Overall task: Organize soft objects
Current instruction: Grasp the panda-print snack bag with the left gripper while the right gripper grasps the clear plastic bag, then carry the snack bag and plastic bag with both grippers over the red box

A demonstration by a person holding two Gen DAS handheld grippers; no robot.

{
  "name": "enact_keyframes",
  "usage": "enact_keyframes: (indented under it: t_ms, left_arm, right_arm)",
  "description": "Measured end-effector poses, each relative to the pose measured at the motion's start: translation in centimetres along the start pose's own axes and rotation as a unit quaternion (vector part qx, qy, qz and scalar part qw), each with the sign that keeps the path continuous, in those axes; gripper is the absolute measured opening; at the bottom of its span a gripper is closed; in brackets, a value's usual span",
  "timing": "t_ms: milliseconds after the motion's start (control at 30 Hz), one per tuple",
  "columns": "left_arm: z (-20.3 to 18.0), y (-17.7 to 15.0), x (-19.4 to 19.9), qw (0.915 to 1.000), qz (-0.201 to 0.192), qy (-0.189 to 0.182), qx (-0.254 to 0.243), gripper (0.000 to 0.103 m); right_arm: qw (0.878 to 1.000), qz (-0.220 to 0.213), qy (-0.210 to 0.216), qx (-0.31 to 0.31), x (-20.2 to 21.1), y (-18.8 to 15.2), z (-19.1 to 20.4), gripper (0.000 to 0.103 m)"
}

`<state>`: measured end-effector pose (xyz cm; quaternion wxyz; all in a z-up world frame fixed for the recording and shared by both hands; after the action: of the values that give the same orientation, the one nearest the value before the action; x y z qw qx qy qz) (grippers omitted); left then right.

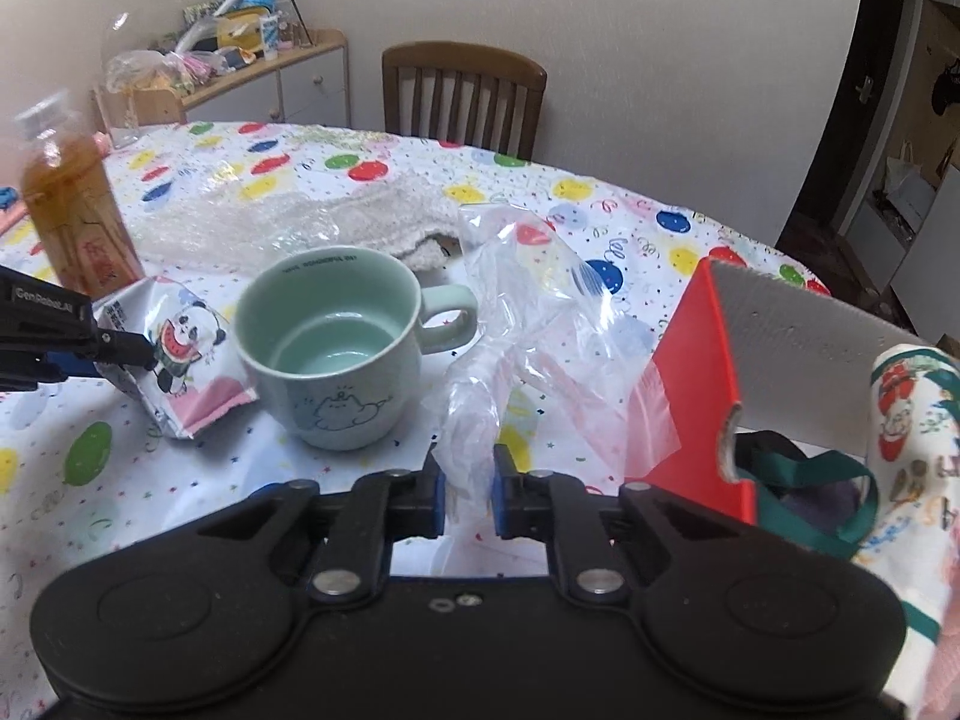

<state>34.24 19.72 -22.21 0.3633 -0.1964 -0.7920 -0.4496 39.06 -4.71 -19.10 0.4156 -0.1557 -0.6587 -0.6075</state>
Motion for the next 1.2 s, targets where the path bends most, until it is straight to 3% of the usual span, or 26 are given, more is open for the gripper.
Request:
enact_keyframes:
  t_ms: [367, 667, 933, 1200]
  left_arm:
    - [-0.3, -1.9, 3.9, 0.9998, -0.013, -0.014, -0.003, 0.018]
    - [-2.7, -3.0, 8.8, 0.9981, -0.020, -0.059, 0.001, 0.018]
    - [-8.2, -2.9, 12.2, 0.9922, -0.022, -0.119, -0.030, 0.018]
    - [-15.1, -3.4, 13.2, 0.9823, -0.015, -0.169, -0.079, 0.018]
  right_arm:
    - [0.998, -0.031, 0.045, 0.024, 6.6, -0.6, 0.7, 0.012]
    - [0.995, -0.054, 0.067, 0.045, 12.4, -0.7, -0.1, 0.012]
    - [0.994, -0.078, 0.070, 0.041, 16.3, -0.5, -2.7, 0.012]
    - [0.994, -0.095, 0.044, 0.025, 18.5, -0.6, -7.0, 0.012]
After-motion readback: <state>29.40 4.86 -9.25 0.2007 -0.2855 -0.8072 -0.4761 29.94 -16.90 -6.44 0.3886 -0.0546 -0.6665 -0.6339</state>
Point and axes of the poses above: each gripper's, at about its wrist camera, not at the fingertips, and x roughly against the way its jaws point, z to its left, y to its top, the point moved 7 cm from there along -x, roughly the way its jaws point, and after that the axes turned 11 degrees about -x, right-handed, at the moved point
